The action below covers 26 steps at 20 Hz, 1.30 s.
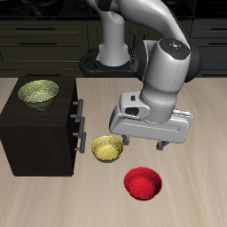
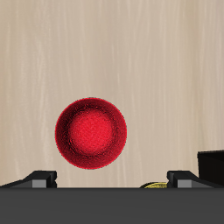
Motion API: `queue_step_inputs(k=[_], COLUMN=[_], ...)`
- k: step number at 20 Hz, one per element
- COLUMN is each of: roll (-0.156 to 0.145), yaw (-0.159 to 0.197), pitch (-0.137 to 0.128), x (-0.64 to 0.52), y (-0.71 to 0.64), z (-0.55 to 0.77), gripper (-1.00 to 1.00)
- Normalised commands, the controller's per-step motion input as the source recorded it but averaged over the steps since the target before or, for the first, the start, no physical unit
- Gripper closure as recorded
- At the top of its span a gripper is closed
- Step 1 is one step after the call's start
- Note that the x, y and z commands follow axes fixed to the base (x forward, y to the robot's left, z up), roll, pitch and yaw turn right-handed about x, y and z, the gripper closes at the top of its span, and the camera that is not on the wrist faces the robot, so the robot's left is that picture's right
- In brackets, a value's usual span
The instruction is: Place the red bowl on the plate
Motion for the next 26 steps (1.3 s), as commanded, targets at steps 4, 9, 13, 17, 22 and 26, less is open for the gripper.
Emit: queue_step_inputs(k=[4,9,13,17,22,26], roll=[-0.002,-0.01,0.003,-0.002,0.014,0.0], yaw=[-0.032,-0.035,-0.026,-0.012,0.022,0.01], pitch=[-0.006,-0.019,0.009,-0.007,-0.001,-0.01], x=[0.02,0.0,0.01,0.0,-0.01,-0.01], y=[-0.06,-0.04,-0.02,0.0,0.05,-0.02], z=[-0.26,-0.21,-0.12,-0.1,-0.18,-0.15], gripper=[-1.0,-1.0,-1.0,-1.0,-1.0,-1.0])
